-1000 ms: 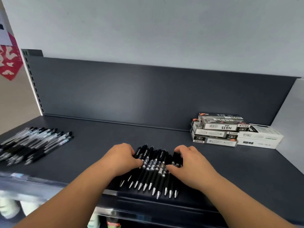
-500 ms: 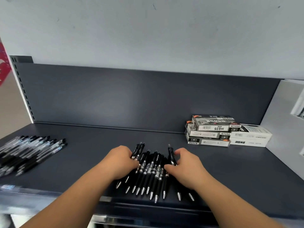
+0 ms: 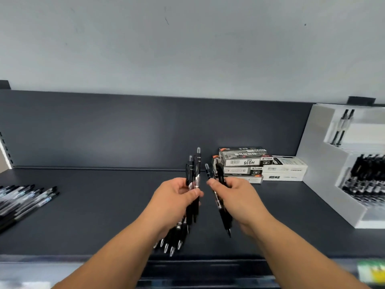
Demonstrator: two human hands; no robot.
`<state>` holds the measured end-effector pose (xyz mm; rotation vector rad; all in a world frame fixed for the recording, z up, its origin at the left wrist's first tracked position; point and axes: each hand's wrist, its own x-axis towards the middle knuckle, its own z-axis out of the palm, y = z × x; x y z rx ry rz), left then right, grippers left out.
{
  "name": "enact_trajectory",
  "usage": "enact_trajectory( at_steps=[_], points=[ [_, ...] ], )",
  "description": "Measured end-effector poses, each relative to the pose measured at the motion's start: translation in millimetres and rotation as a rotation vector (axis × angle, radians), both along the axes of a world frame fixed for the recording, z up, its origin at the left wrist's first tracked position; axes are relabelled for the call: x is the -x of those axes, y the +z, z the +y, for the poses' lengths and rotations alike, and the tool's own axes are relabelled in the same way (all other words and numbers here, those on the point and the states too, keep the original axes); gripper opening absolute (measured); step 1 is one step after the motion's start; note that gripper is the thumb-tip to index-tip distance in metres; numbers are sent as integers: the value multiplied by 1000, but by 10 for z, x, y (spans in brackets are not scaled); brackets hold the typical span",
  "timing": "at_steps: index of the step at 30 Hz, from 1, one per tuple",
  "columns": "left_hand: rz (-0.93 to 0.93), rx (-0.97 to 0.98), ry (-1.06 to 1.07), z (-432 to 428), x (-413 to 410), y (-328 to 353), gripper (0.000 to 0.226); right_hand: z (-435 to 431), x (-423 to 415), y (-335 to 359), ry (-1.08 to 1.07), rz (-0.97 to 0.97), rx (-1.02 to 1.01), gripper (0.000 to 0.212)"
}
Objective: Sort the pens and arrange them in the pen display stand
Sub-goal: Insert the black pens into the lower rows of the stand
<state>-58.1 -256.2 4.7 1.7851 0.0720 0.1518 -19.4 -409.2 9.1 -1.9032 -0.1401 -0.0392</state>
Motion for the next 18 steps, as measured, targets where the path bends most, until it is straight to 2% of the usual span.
enact_trajectory(
  at_steps=[4, 10, 18],
  points=[
    [-26, 71, -27, -409, -7, 21, 12, -379, 64, 42, 11, -28, -99, 43],
    [-57, 107, -146, -1322, 46, 65, 15, -1195, 250, 110, 31, -22, -270, 13],
    [-107, 62, -236, -2723, 234, 92, 17, -2535, 483, 238, -50, -36, -314, 5]
  ],
)
